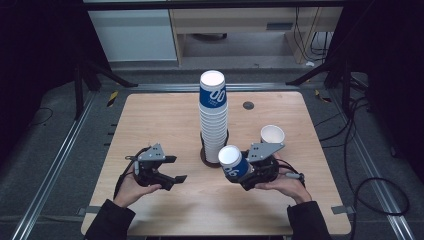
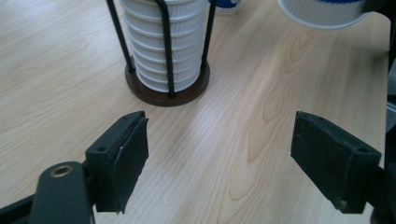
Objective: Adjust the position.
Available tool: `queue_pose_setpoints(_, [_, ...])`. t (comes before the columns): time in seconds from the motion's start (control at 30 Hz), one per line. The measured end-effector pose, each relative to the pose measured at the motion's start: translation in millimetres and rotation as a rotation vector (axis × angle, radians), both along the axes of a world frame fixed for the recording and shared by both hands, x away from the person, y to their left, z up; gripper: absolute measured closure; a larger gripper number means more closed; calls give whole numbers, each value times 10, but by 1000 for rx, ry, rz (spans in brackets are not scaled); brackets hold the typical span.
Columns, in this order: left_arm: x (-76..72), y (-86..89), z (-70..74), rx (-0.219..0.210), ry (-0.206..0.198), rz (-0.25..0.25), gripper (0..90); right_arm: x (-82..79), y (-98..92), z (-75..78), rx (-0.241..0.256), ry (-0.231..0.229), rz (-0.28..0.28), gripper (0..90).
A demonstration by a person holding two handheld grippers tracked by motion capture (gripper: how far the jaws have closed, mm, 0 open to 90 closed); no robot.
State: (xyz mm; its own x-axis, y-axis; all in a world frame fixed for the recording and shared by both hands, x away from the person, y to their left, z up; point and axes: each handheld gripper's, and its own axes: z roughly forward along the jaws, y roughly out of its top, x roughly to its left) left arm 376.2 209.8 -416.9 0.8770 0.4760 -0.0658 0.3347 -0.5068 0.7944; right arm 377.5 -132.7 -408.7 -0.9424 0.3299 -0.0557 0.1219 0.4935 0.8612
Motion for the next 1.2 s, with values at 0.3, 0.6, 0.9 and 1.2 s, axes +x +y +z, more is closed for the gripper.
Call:
queue_pose_setpoints(0.3, [-54,-126,-7,34,21,-69,182,17,201,-134,-91,13,54,207])
queue_pose_setpoints(0.6, [-111,-194,37,39,22,-120,173,40,421,-260,-142,44,130,208])
queue_pose_setpoints(0.9, [-136,-246,23,63,29,-155,167,32,643,-372,-234,57,197,208])
queue_pose_setpoints(1.2, [-152,-320,-23,96,47,-188,162,32,859,-441,-301,55,258,208])
